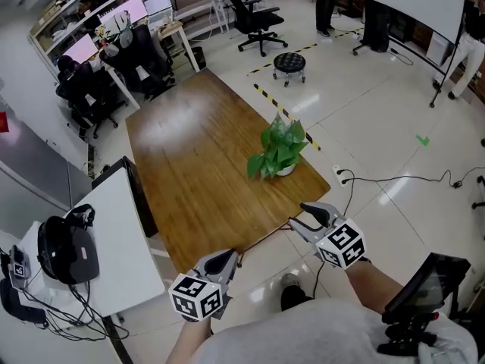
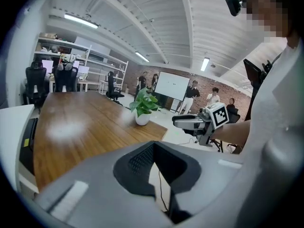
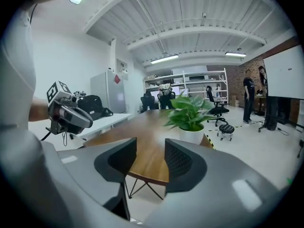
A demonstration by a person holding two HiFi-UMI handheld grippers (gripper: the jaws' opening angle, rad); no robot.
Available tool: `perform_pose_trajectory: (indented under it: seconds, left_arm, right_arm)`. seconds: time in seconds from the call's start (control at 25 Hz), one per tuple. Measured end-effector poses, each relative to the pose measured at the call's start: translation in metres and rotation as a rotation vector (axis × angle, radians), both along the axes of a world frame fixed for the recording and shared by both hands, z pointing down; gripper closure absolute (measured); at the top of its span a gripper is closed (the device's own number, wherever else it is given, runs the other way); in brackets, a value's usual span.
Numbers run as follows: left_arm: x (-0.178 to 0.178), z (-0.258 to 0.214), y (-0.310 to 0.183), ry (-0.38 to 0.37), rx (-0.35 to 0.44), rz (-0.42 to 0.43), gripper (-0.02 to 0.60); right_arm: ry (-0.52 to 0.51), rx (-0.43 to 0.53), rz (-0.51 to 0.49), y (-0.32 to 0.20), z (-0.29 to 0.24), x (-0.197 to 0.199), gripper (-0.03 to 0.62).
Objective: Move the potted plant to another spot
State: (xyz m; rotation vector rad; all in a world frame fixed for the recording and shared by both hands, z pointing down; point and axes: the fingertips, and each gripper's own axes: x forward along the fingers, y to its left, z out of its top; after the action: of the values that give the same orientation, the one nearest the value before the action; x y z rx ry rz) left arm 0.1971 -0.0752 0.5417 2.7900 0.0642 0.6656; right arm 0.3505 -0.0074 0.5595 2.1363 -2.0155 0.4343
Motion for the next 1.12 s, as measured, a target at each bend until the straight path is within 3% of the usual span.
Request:
perform_pose_trajectory:
  seconds: [0.28,0.44,0.56,0.8,1.12]
  left_arm:
    - [-0.132,-0.024,0.068,0.042,0.045,-0.011,0.595]
    - [-0.201,-0.040,0.105,0.057,0.047,-0.039,0.595]
    - [-0.233,-0.053,0.126,0.074,0.041,-0.045,0.595]
    - [-0.264,-0.081,0.154,0.122,0.058,-0.047,0.595]
    - [-0.281,-0.102,0.174,0.163,0.094,-0.056,0.595]
  right_arm:
    - [-0.054,0.080,-0.134,0.052,-0.044,-0.175,0.519]
    - [-0.058,0.052,-0.232,0.088,-0.059,-0.267,0.557]
    - [-0.075,0.040,-0.289,0.107,-0.072,-0.317,0.580]
    - [-0.068,0.036,-0.387,0.126,-0.106,-0.382,0.589]
    - [-0.021,-0.015,-0.399,0.142,-0.117,-0.406,0.589]
